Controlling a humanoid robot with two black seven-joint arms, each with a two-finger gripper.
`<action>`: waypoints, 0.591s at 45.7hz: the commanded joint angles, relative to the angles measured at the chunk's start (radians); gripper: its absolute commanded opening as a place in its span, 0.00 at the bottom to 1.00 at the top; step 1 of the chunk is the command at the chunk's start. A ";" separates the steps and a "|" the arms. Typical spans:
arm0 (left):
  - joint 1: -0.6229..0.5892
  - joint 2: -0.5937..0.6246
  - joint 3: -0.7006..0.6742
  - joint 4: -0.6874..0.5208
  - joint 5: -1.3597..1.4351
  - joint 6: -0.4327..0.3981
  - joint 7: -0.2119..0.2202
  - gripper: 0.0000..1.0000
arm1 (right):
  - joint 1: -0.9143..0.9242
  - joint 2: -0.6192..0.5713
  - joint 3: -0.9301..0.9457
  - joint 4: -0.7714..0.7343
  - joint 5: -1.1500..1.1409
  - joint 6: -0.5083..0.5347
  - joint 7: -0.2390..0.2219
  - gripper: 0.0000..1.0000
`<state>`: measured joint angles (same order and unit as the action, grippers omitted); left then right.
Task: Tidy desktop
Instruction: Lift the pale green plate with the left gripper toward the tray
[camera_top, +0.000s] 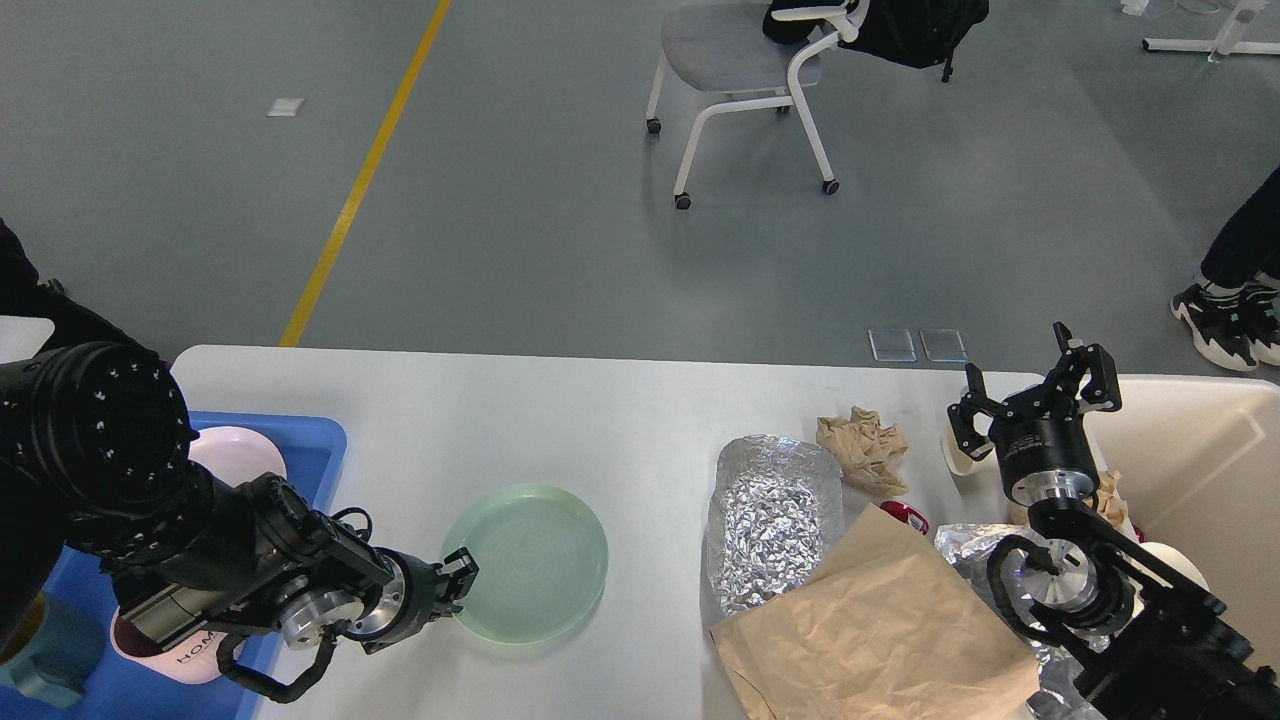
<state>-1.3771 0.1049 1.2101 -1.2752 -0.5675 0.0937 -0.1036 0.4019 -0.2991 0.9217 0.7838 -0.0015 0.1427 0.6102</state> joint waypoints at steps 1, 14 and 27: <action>-0.054 0.019 0.003 -0.035 0.002 -0.005 0.027 0.00 | 0.000 0.000 0.000 0.000 0.000 0.000 0.000 1.00; -0.373 0.073 0.072 -0.237 0.003 -0.086 0.035 0.00 | 0.000 -0.002 0.000 0.000 0.000 0.000 -0.001 1.00; -0.759 0.099 0.186 -0.378 0.006 -0.330 0.035 0.00 | 0.000 0.000 0.000 -0.001 0.000 0.000 0.000 1.00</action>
<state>-1.9992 0.1950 1.3350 -1.6360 -0.5600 -0.0885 -0.0690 0.4019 -0.2991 0.9220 0.7824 -0.0016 0.1427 0.6102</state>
